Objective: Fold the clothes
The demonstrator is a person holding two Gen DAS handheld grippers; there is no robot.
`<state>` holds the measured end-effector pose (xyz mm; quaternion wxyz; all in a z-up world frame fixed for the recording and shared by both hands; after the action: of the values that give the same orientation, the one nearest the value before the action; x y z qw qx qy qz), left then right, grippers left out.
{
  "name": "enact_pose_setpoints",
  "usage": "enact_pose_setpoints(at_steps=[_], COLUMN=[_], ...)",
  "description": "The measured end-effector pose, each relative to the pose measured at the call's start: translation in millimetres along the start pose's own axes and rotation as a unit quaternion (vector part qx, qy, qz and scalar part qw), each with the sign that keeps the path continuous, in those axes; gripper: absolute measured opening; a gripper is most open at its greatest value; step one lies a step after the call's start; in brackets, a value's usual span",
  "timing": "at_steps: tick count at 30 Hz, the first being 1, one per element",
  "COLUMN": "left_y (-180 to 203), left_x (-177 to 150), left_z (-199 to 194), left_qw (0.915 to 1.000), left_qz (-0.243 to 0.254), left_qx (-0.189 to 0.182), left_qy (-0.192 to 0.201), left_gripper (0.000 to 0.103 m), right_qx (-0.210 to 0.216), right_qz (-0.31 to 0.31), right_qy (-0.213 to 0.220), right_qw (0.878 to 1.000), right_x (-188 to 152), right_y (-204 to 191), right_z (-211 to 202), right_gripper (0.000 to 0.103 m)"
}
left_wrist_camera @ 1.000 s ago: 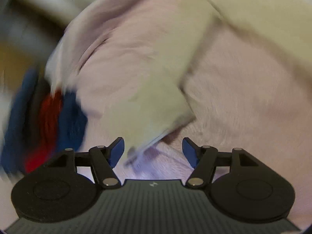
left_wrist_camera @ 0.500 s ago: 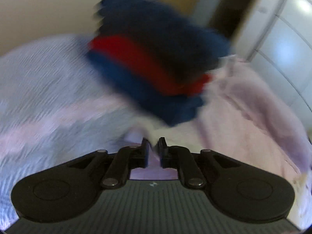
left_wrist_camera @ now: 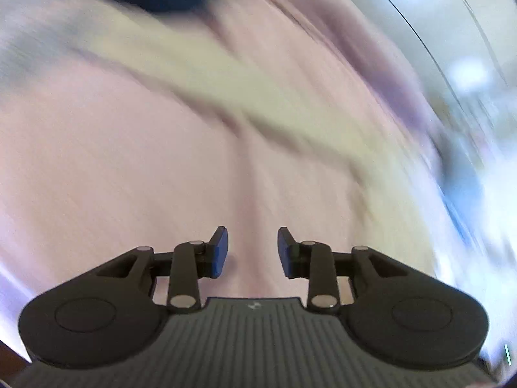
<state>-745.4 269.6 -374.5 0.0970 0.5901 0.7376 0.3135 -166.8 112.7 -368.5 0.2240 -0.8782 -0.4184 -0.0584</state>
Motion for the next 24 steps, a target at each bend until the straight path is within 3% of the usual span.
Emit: enact_pose_setpoints(at_steps=[3,6,8,10,11,12,13,16,18,20,23,24], left_y=[30.9,33.2,29.1,28.5,31.3,34.6,39.4,53.2,59.8,59.6,41.6,35.2], left_x=[-52.9,-73.0,-76.9,-78.8,-81.9,-81.2,-80.8,-61.0,-46.3,-37.0,-52.3,-58.1], left_z=[29.3,49.5,60.9,68.6,71.5,71.6,69.3,42.3,17.1,-1.3,16.5,27.1], left_qw=[0.9949,0.9947,0.9935,0.99,0.9877,0.9865,0.9861,0.9785,0.973,0.9737,0.9893,0.9927], left_qz=[0.031,0.007,-0.035,-0.068,-0.078,-0.079,-0.073,-0.088,-0.097,-0.088,-0.045,-0.028], left_qx=[-0.047,-0.051,-0.061,-0.076,-0.085,-0.089,-0.093,-0.161,-0.196,-0.201,-0.108,-0.069], left_qy=[-0.084,-0.089,-0.09,-0.098,-0.106,-0.112,-0.117,-0.095,-0.072,-0.06,-0.086,-0.095], left_gripper=[0.039,0.044,0.045,0.033,0.024,0.002,0.002,0.002,0.002,0.002,0.003,0.004], right_qx=[0.018,0.043,0.063,0.099,0.122,0.14,0.151,0.187,0.24,0.258,0.268,0.245], right_qz=[0.024,0.061,0.089,0.12,0.126,0.126,0.117,0.127,0.206,0.293,0.408,0.426], right_qy=[-0.005,0.002,0.006,0.004,-0.002,-0.012,-0.028,-0.025,-0.022,-0.045,-0.075,-0.082], right_qw=[1.0,0.997,0.994,0.988,0.984,0.982,0.981,0.974,0.948,0.92,0.869,0.867], right_x=[-25.2,-38.8,-46.2,-51.5,-53.5,-55.1,-56.6,-52.3,-49.9,-61.1,-77.8,-85.4], right_y=[21.9,42.2,54.8,61.4,59.0,54.8,47.9,40.9,50.5,65.8,88.9,95.7], right_z=[-10.5,-10.2,-6.9,4.2,9.7,14.4,17.8,2.4,-19.2,-25.3,-29.5,-20.3], right_gripper=[0.067,0.067,0.067,0.066,0.06,0.027,0.005,0.005,0.005,0.005,0.005,0.005])
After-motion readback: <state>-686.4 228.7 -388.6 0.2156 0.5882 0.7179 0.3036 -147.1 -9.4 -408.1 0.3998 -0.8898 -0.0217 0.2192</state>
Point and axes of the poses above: each gripper's, at about its wrist camera, not at the fingertips, and z roughly the way its jaws point, y to its right, x to its top, the point moved 8 cm from there along z, roughly the way its jaws point, and after that the axes turned 4 degrees about -z, right-handed, at the moved point
